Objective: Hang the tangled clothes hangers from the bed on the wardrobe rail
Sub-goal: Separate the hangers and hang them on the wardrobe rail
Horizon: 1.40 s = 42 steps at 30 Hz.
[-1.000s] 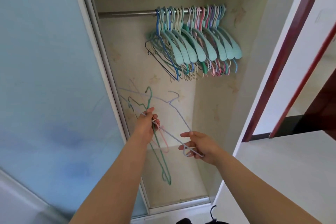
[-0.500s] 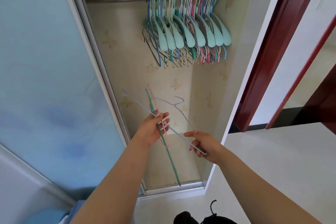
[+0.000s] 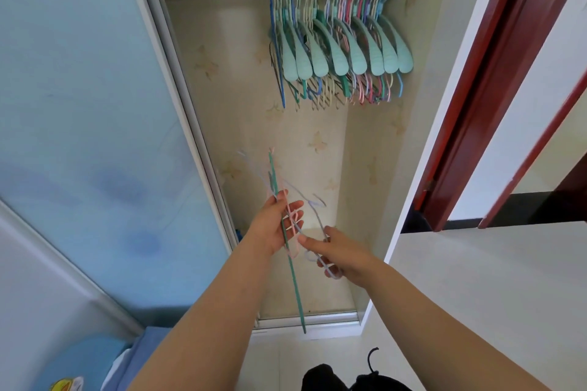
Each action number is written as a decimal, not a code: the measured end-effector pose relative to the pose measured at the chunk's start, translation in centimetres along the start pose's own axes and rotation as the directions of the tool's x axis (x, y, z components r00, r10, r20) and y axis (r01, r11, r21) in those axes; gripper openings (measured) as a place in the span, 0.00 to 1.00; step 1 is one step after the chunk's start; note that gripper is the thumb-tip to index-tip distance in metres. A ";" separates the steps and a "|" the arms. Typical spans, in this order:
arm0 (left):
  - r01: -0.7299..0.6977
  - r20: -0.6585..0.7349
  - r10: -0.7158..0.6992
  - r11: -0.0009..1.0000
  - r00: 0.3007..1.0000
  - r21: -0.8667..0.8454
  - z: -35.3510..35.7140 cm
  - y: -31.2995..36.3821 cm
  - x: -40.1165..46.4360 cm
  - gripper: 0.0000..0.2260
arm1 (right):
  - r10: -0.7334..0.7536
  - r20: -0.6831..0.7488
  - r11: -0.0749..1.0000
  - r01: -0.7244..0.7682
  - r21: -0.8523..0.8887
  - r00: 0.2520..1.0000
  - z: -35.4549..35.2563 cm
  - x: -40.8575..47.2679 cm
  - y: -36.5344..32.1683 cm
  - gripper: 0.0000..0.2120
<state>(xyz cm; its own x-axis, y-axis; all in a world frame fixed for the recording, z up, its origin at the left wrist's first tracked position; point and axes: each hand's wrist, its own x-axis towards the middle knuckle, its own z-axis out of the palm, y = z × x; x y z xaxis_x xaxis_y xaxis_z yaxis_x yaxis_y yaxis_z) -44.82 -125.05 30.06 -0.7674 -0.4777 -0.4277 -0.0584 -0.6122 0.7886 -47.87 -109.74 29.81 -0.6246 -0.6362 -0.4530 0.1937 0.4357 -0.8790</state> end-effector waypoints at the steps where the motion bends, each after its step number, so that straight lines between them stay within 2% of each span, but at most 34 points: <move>1: -0.010 -0.018 0.010 0.999 1.000 0.046 0.0 -0.2 0.0 0.06 | -0.013 -0.011 1.000 0.012 -0.013 1.000 0.2 0.2 0.1 0.35; 4: -0.046 -0.043 0.055 0.979 0.998 0.197 -0.4 -0.3 0.0 0.08 | -0.061 -0.091 0.998 0.058 -0.027 0.994 0.1 0.6 0.1 0.40; 7: -0.078 -0.040 0.097 0.940 0.994 0.333 -0.8 -0.5 -0.1 0.12 | -0.136 -0.162 0.985 0.116 -0.126 0.977 0.0 0.8 0.8 0.45; 11: -0.080 -0.065 0.119 0.904 0.991 0.421 -0.7 -0.9 0.1 0.15 | -0.185 -0.181 0.977 0.162 -0.137 0.966 0.3 1.1 1.6 0.47; 15: -0.032 -0.055 0.069 0.866 0.996 0.499 -0.7 -0.6 0.0 0.20 | -0.204 -0.235 0.973 0.171 -0.153 0.951 -0.6 1.5 1.5 0.45; 19: 0.004 0.041 -0.037 0.798 0.998 0.603 -1.2 -1.0 -0.1 0.27 | -0.243 -0.255 0.959 0.193 -0.205 0.936 -1.2 1.7 1.7 0.47; 20: 0.022 0.060 -0.076 0.782 0.995 0.623 -1.3 -1.1 -0.2 0.25 | -0.249 -0.255 0.958 0.200 -0.203 0.934 -1.1 1.7 1.8 0.47; 23: 0.051 0.119 -0.164 0.769 0.979 0.638 -1.2 -0.9 -0.4 0.09 | -0.272 -0.247 0.951 0.221 -0.217 0.930 -0.7 1.4 2.1 0.44; 26: 0.093 0.125 -0.220 0.766 0.967 0.636 -1.6 -0.6 -0.4 0.07 | -0.252 -0.264 0.958 0.201 -0.207 0.931 -0.5 1.5 2.2 0.46; 29: 0.142 0.127 -0.273 0.779 0.954 0.610 -2.3 -0.7 -0.4 0.06 | -0.269 -0.330 0.956 0.209 -0.205 0.905 -0.8 1.8 2.0 0.44; 32: 0.146 0.040 -0.206 0.806 0.978 0.573 -2.5 -1.4 -0.6 0.10 | -0.218 -0.361 0.966 0.147 -0.215 0.907 -1.9 2.0 1.7 0.44; 35: 0.124 -0.084 -0.093 0.833 0.992 0.539 -3.0 -2.0 0.2 0.07 | -0.172 -0.365 0.971 0.096 -0.217 0.915 -2.9 2.5 2.0 0.43; 39: 0.143 -0.177 -0.096 0.951 0.980 0.275 -4.5 -1.8 1.9 0.04 | -0.099 -0.327 0.966 0.013 -0.257 0.940 -3.5 2.5 2.7 0.44; 42: 0.167 -0.210 -0.141 0.980 0.967 0.111 -5.5 -1.7 2.6 0.07 | -0.038 -0.317 0.957 -0.057 -0.284 0.948 -3.6 2.4 3.4 0.46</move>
<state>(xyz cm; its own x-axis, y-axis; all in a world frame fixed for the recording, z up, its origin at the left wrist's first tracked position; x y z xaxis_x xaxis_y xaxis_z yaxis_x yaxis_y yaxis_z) -43.18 -128.68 25.19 -0.5998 -0.5085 -0.6178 -0.2563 -0.6094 0.7503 -51.43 -107.49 26.32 -0.8389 -0.4179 -0.3488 0.0058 0.6339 -0.7734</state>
